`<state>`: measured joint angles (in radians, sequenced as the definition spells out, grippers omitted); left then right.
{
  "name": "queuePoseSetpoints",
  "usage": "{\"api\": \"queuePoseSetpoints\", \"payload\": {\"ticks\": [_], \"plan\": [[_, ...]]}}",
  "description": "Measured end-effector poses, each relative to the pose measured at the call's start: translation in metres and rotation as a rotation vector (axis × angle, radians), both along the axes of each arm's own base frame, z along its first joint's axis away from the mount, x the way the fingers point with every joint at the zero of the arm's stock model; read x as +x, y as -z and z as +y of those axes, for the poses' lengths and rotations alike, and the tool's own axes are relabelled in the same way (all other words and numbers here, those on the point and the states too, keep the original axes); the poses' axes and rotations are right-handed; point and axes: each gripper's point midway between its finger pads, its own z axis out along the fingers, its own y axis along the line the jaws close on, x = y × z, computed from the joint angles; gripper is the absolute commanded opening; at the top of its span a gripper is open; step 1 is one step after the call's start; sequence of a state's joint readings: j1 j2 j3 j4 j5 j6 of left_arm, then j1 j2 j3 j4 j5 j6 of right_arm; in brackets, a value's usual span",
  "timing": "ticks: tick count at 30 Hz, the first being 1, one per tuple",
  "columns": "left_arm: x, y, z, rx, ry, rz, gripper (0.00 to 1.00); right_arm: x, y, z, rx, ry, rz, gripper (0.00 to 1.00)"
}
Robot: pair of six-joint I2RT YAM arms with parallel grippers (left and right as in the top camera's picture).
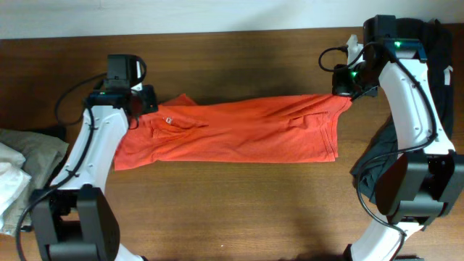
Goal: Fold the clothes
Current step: 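Fold the top edge down toward the front with both grippers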
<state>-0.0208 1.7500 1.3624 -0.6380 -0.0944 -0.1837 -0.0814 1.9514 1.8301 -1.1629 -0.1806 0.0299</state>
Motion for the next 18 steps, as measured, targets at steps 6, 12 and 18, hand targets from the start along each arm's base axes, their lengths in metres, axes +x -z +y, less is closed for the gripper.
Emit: {"api": "queuePoseSetpoints", "payload": {"ticks": [6,12,18], "plan": [[-0.020,0.024,0.034,-0.002,-0.079,0.070,0.01,-0.010,0.043,0.001,0.009,0.017,0.054,0.04],[-0.020,0.037,0.034,-0.003,-0.079,0.054,0.01,-0.024,0.070,0.003,0.027,0.036,0.103,0.04],[-0.052,0.089,0.032,-0.003,-0.080,0.123,0.01,-0.058,0.124,0.013,0.083,0.079,0.201,0.04]]}}
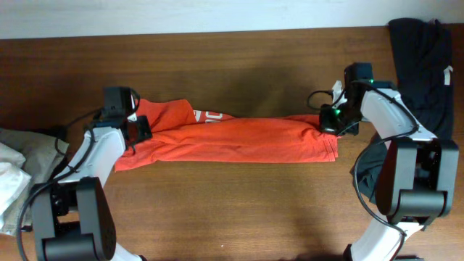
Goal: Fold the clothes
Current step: 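Fold the top edge down toward the front with both grippers, then release both grippers and move the right gripper to the shirt's right end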
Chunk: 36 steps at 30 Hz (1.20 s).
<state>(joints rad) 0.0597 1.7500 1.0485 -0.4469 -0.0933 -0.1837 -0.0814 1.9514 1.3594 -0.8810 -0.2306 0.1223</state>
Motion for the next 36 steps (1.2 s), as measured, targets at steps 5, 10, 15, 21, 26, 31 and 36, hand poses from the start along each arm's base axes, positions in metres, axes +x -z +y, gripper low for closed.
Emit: {"api": "queuePoseSetpoints", "payload": {"ticks": [5,10,15,21,26,31,36], "plan": [[-0.011,0.015,0.000,-0.001,-0.003,0.015,0.01,-0.009,0.010,0.001,0.013,0.037,0.028,0.04],[-0.001,0.010,0.016,0.010,-0.040,-0.038,0.01,-0.025,0.028,-0.020,0.038,0.129,0.064,0.04],[-0.003,0.010,0.031,0.006,-0.080,-0.039,0.01,-0.021,0.027,-0.029,0.057,0.163,0.045,0.04],[-0.005,0.010,0.033,0.004,-0.085,-0.035,0.71,-0.014,0.020,-0.024,0.089,0.159,0.010,0.99],[-0.005,0.010,0.039,0.016,-0.105,-0.036,0.89,0.022,-0.028,-0.036,0.058,0.161,-0.058,0.99],[-0.001,0.008,0.037,0.002,-0.100,-0.054,0.99,0.062,-0.085,-0.044,0.041,0.155,-0.212,0.99],[0.022,-0.034,0.036,-0.009,-0.087,-0.172,0.99,0.059,-0.083,-0.043,0.043,0.156,-0.194,0.99]]}}
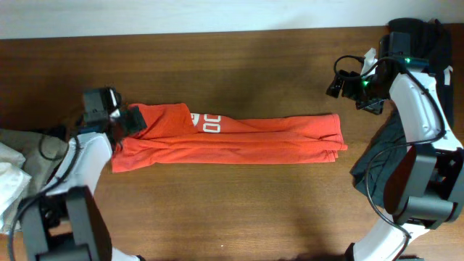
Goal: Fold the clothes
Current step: 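Release both grippers and move the right gripper to the shirt's right end, then grasp the strip's right end with the right gripper and fold it leftward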
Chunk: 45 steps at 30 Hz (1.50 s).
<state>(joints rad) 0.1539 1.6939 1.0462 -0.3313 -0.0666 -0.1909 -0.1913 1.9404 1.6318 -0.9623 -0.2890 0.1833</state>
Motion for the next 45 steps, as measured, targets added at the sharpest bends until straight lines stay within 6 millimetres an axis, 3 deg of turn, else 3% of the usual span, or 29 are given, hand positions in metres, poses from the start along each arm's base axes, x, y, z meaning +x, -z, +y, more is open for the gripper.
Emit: {"api": "queuePoseSetpoints", "payload": {"ticks": [2,5,7,12,16,20,23,29,32,36,40,45], "plan": [[0.012,-0.029,0.002,0.011,0.000,-0.074,0.99,0.000,0.000,0.000,-0.003,-0.002,0.002,0.99],[0.015,-0.056,0.002,0.020,0.000,-0.131,0.99,-0.005,0.003,-0.005,-0.029,0.000,0.020,0.99],[0.010,-0.052,0.001,0.013,0.002,-0.103,0.99,-0.018,0.018,-0.012,-0.018,0.006,0.063,0.99],[0.000,-0.050,-0.001,0.005,0.004,-0.067,0.99,-0.079,0.069,-0.011,0.224,-0.004,0.186,0.99],[-0.001,-0.053,-0.002,0.002,0.007,-0.072,0.99,-0.094,0.076,0.012,0.381,-0.077,0.150,0.99],[-0.005,-0.052,-0.003,-0.001,0.007,-0.057,0.99,-0.094,0.078,0.023,0.435,-0.134,0.092,0.99],[-0.007,-0.051,-0.004,-0.007,0.010,-0.048,0.99,-0.089,0.080,0.020,0.424,-0.147,0.052,0.99],[-0.007,-0.051,-0.007,-0.021,0.020,-0.048,0.99,-0.084,0.064,-0.016,0.466,-0.045,-0.001,0.99],[-0.007,-0.051,-0.007,-0.021,0.020,-0.048,0.99,-0.081,0.060,-0.017,0.468,-0.052,-0.013,0.99],[-0.007,-0.051,-0.007,-0.021,0.020,-0.048,0.99,-0.078,0.065,-0.024,0.421,-0.055,-0.019,0.99],[-0.008,-0.050,-0.007,-0.022,0.020,-0.044,0.99,-0.075,0.083,-0.028,0.412,-0.053,-0.003,0.99],[-0.010,-0.048,-0.008,-0.024,0.020,-0.030,0.99,-0.062,0.086,-0.016,0.504,-0.072,-0.038,0.99]]}}
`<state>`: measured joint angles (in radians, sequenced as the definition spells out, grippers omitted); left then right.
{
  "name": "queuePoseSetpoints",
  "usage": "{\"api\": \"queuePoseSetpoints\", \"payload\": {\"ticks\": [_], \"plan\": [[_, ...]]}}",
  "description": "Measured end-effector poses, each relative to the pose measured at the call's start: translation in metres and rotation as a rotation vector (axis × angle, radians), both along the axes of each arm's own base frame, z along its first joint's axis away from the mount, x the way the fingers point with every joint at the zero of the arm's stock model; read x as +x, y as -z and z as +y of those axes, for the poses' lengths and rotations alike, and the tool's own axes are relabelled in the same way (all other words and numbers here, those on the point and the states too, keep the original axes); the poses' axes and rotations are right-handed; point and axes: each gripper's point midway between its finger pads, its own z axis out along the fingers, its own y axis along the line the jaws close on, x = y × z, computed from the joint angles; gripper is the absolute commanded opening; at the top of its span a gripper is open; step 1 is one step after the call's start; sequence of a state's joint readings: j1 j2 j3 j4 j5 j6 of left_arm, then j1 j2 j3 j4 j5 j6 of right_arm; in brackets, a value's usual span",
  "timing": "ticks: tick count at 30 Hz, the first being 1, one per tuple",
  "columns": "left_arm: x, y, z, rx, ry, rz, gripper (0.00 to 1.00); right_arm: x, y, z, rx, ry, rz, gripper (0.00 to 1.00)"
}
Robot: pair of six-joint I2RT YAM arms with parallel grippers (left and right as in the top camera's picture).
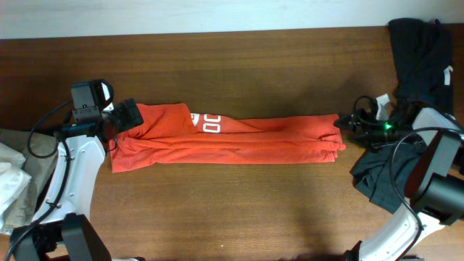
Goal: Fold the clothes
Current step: 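Grasp the strip's right end with the right gripper and fold it leftward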
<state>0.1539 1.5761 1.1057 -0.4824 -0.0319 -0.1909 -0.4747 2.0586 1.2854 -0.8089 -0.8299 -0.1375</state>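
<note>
An orange shirt (232,141) lies on the brown table (239,217), folded into a long narrow strip running left to right, with white print showing near its left part. My left gripper (128,116) rests at the strip's upper left corner, touching the cloth. Low by the table, my right gripper (346,125) sits at the strip's right end, its tips at the cloth edge. The overhead view does not show whether either gripper is open or shut.
A black garment (417,51) lies at the back right corner, and a dark one (373,177) lies under the right arm. A pile of pale clothes (14,181) sits at the left edge. The table's back edge meets a white wall.
My right gripper was up and behind the strip's right end; now it is low at that end. The left arm shifted slightly, its gripper still at the left corner. The shirt lies as before.
Both grippers held the shirt's far edge, spread wide on the table. Then that edge was brought toward the front edge, halving the width. Then the shirt lay as a narrow strip, with the right gripper apart from it. Now the right gripper is at the strip's end.
</note>
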Motion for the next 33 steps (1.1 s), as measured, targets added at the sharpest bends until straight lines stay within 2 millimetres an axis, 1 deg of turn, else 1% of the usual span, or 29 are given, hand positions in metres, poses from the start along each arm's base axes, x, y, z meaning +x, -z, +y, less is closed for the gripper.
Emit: {"api": "queuePoseSetpoints", "payload": {"ticks": [2,3,4,7,8,9,10,12,13,16,18,20,22,23,24,25,26,27,29,30,31,32,33], "plan": [[0.000,0.000,0.000,-0.002,0.002,0.000,0.99,0.006,0.000,0.014,0.034,-0.031,-0.022,0.99],[0.000,0.000,-0.001,-0.003,0.002,0.000,0.99,0.011,-0.001,0.029,0.060,-0.064,-0.037,0.99],[0.000,0.000,-0.001,-0.004,0.003,0.000,0.99,0.013,-0.001,0.039,0.073,-0.087,-0.042,0.99],[0.000,0.000,-0.003,-0.015,0.011,-0.002,0.99,0.014,-0.002,0.088,0.109,-0.204,-0.049,0.99],[0.001,0.000,-0.004,-0.017,0.012,-0.003,0.99,0.012,-0.002,0.097,0.115,-0.226,-0.046,0.77],[0.001,-0.001,-0.004,-0.017,0.013,-0.005,0.99,0.011,-0.002,0.107,0.118,-0.251,-0.046,0.38],[0.001,-0.002,-0.004,-0.017,0.013,-0.008,0.99,0.010,0.001,0.112,0.098,-0.270,-0.042,0.04],[0.000,-0.005,-0.004,-0.016,0.013,-0.016,0.99,0.002,0.019,0.117,0.084,-0.286,0.013,0.04],[0.000,-0.006,-0.004,-0.016,0.013,-0.018,0.99,-0.003,0.029,0.116,0.077,-0.279,0.052,0.04],[0.000,-0.006,-0.005,-0.021,0.017,-0.019,0.99,-0.003,0.030,0.113,0.081,-0.266,0.054,0.04],[0.000,-0.006,-0.006,-0.025,0.020,-0.019,0.99,-0.001,0.029,0.105,0.079,-0.245,0.052,0.04],[0.000,-0.006,-0.006,-0.027,0.021,-0.018,0.99,0.002,0.027,0.084,0.068,-0.196,0.067,0.04],[0.000,-0.006,-0.006,-0.028,0.022,-0.017,0.99,0.011,0.021,0.050,0.043,-0.121,0.088,0.04],[0.000,-0.006,-0.006,-0.028,0.022,-0.017,0.99,0.015,0.013,0.032,0.036,-0.089,0.092,0.04],[0.000,-0.006,-0.006,-0.028,0.022,-0.018,0.99,0.018,0.005,0.020,0.028,-0.071,0.094,0.04],[0.000,-0.006,-0.007,-0.031,0.024,-0.018,0.99,0.027,-0.009,0.002,0.005,-0.049,0.076,0.04],[0.000,-0.006,-0.007,-0.031,0.024,-0.018,0.99,0.032,-0.018,-0.005,-0.013,-0.044,0.065,0.04],[0.000,-0.006,-0.008,-0.033,0.026,-0.019,0.99,0.034,-0.029,-0.008,-0.025,-0.052,0.069,0.04],[0.000,-0.006,-0.008,-0.034,0.026,-0.018,0.99,0.037,-0.044,-0.004,-0.045,-0.081,0.075,0.04],[0.000,-0.006,-0.008,-0.034,0.026,-0.017,0.99,0.037,-0.048,0.005,-0.054,-0.113,0.083,0.04],[0.000,-0.006,-0.008,-0.034,0.026,-0.018,0.99,0.037,-0.048,0.008,-0.058,-0.124,0.084,0.04],[0.000,-0.006,-0.008,-0.033,0.026,-0.018,0.99,0.035,-0.048,0.026,-0.064,-0.170,0.097,0.04],[0.000,-0.006,-0.008,-0.034,0.026,-0.018,0.99,0.033,-0.048,0.037,-0.066,-0.200,0.107,0.04]]}}
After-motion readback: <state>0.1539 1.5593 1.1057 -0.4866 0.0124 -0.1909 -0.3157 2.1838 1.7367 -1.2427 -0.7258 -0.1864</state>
